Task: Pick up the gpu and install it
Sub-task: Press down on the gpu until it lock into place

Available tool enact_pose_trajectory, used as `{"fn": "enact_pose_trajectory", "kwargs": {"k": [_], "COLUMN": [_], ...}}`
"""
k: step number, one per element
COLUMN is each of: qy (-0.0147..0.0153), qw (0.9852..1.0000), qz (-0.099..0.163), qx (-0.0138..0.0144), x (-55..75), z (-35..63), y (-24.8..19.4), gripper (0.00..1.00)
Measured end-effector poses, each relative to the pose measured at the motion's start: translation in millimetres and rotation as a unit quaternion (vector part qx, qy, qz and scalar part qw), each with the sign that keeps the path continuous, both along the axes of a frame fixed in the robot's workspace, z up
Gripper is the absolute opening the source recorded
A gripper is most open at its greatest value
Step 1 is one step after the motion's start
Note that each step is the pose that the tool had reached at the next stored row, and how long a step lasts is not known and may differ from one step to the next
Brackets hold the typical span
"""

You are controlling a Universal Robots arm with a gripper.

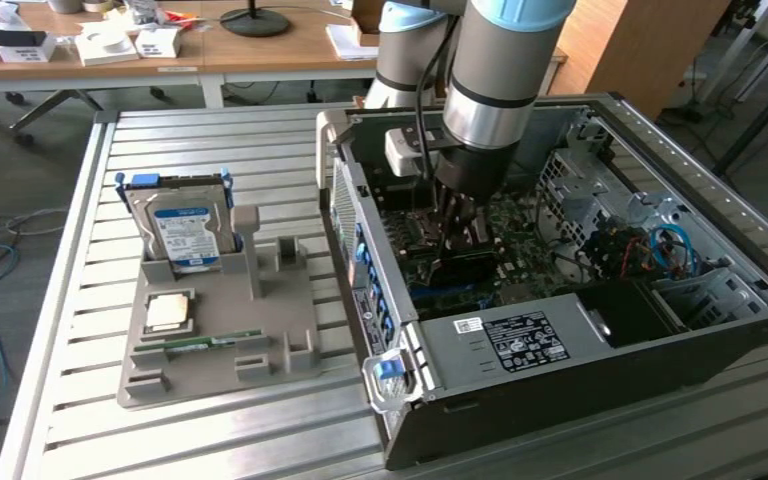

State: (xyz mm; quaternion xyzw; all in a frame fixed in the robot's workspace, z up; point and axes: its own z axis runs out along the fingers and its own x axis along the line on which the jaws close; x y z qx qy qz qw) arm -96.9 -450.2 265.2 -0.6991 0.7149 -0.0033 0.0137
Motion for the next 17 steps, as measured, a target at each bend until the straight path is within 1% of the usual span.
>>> {"fn": "enact_pose_trajectory", "kwargs": {"k": [16,17], "qy": [0.0000,-0.0004], "qw": [1.0000,1.0000], "qz": [0.000,0.000], "qx": [-0.0001,0.0005], "x": [0.0,0.1], "z": [-0.9,-1.4], "y": [0.0,0.1], "gripper": [0.11,0.11]}}
